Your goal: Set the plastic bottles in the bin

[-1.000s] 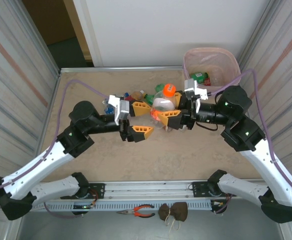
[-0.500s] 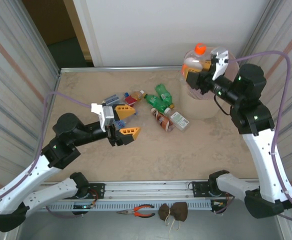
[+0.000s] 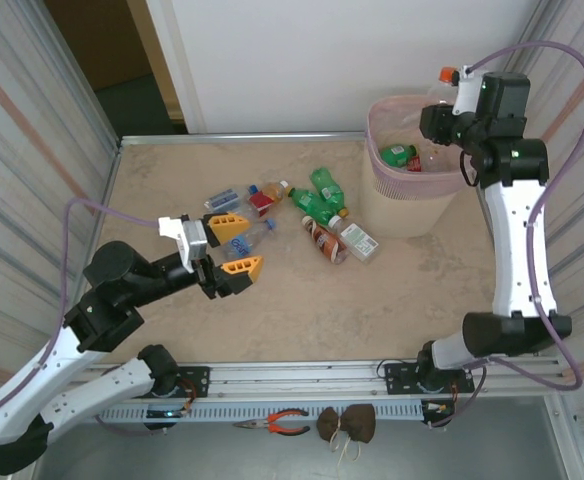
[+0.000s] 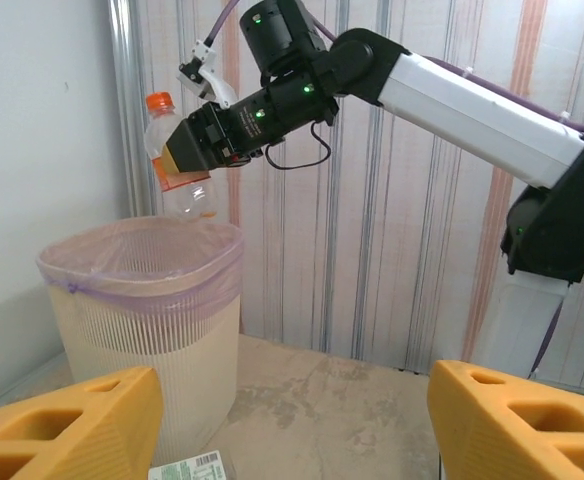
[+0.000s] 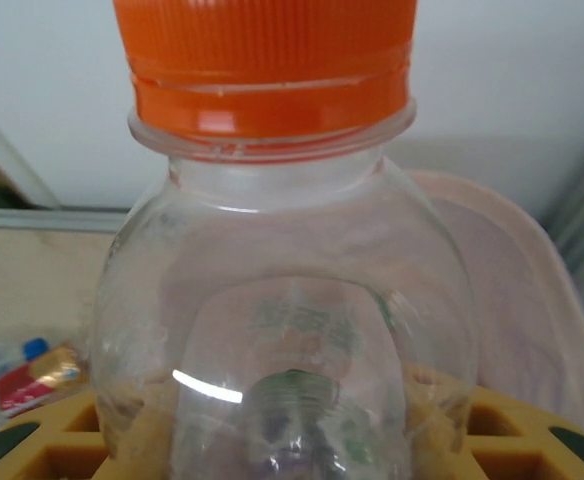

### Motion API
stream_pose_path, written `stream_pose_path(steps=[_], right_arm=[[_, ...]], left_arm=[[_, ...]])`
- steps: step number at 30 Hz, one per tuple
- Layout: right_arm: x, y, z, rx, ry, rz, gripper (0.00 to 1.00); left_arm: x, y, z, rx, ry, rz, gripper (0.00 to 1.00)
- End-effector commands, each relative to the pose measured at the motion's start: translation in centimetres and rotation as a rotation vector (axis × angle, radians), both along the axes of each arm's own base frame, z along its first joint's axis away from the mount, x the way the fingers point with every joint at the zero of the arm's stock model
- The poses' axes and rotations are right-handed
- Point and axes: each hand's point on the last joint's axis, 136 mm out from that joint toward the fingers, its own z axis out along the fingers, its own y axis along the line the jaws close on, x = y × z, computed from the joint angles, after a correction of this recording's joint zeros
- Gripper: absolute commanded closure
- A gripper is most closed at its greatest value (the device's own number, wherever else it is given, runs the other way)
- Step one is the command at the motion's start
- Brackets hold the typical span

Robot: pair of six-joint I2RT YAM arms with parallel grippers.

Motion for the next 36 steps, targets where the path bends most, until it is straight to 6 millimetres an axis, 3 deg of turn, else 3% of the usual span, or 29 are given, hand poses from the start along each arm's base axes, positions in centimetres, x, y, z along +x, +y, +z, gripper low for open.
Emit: stream_pose_path(steps=[1,7,24,36], right_arm=[[-0.2,-2.3,-2.9,-0.051,0.147,-0.081,0.63],[1.2,-4.0,-6.4,-0.091,0.279,-0.135,0.63],[3.3,-4.6,-18.9,-0.137,0.725,-0.121,0.58],[3.8,-4.9,-23.4,-0.149,0.861,-0.117,0.50]], left_arm=[[0.7,0.0,-0.6,0.006,0.008,0.027,0.29],[1.2,-0.2,-0.7,0.004,0.010,0.034,0.29],[2.1,0.8,-2.5,0.033,0.051,0.084,0.28],[2.5,1.5,-2.9,0.032,0.070,0.116,0.28]])
